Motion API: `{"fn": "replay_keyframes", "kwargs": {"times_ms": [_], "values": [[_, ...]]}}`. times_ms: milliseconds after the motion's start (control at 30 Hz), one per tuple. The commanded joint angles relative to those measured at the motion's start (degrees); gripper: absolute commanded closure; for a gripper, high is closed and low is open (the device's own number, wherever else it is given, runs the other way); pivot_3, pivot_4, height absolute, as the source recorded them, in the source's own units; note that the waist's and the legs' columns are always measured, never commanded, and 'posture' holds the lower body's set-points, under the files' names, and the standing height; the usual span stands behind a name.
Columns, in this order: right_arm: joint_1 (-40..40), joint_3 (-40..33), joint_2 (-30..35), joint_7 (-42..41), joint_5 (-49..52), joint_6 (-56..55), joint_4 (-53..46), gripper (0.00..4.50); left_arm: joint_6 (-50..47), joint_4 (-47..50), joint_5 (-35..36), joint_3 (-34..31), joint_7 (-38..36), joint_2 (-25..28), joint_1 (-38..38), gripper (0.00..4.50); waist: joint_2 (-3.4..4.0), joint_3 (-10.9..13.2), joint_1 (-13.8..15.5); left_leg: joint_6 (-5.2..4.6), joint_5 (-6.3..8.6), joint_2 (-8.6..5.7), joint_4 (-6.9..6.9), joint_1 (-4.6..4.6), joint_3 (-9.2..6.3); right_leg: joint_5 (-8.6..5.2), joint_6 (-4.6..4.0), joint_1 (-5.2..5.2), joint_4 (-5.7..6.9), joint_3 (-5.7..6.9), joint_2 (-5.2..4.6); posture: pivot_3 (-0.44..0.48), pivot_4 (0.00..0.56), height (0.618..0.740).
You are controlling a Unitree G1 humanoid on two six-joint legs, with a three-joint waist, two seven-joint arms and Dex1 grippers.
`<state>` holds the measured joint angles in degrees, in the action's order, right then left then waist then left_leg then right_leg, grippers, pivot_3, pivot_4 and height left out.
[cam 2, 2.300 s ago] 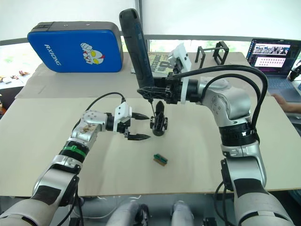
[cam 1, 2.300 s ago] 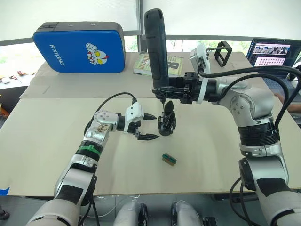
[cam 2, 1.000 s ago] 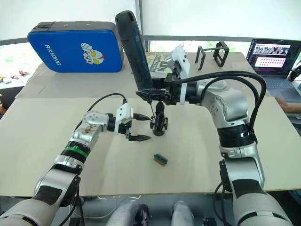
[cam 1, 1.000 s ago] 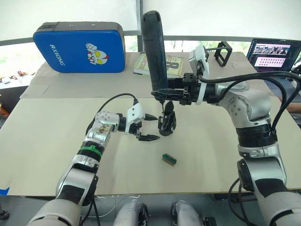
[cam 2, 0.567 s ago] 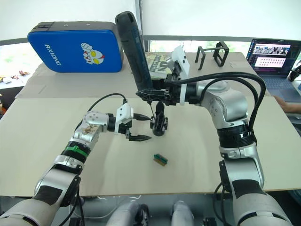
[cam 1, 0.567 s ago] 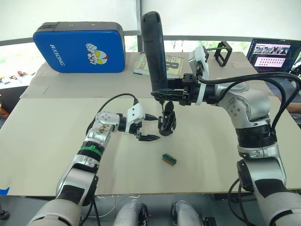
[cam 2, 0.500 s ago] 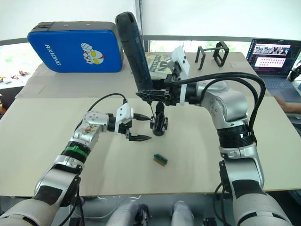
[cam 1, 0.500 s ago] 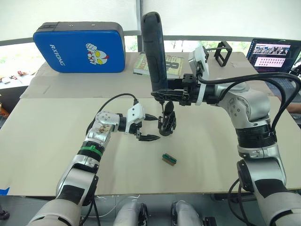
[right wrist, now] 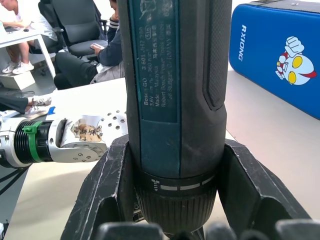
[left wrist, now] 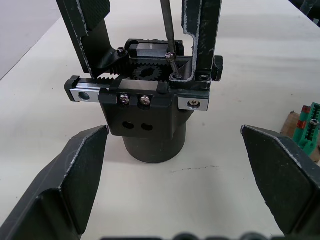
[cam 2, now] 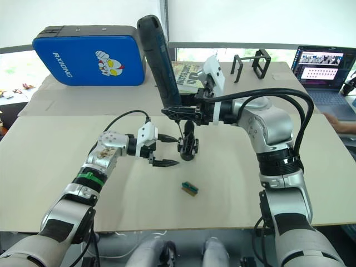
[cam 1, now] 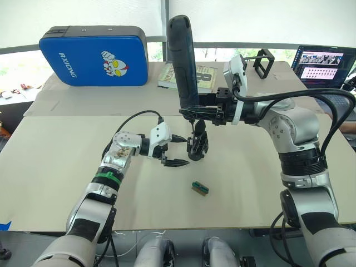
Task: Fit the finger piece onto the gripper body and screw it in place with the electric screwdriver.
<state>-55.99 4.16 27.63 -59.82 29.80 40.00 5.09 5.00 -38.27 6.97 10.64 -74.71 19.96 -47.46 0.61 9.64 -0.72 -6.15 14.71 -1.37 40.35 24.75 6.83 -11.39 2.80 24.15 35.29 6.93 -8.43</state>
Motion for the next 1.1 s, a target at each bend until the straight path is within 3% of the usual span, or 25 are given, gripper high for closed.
{"fn": "replay_keyframes", "kwargs": {"times_ms": [33, 1100], "values": [[-1.6, -1.5, 0.4, -0.7, 0.4, -2.4, -2.2, 2.58, 0.9, 1.1, 0.4, -0.5, 0.1, -0.2, -1.3, 0.0, 0.0, 0.0, 0.0, 0.0, 0.0, 0.0, 0.0, 0.0, 0.0, 0.0, 0.0, 0.0, 0.0, 0.0, 0.0, 0.0, 0.15, 0.74], [-0.5, -1.3, 0.3, -1.6, -0.2, -3.5, -3.4, 2.58, 1.0, 0.8, 0.3, -0.5, 0.2, -0.2, -1.4, 0.0, 0.0, 0.0, 0.0, 0.0, 0.0, 0.0, 0.0, 0.0, 0.0, 0.0, 0.0, 0.0, 0.0, 0.0, 0.0, 0.0, 0.15, 0.74]]}}
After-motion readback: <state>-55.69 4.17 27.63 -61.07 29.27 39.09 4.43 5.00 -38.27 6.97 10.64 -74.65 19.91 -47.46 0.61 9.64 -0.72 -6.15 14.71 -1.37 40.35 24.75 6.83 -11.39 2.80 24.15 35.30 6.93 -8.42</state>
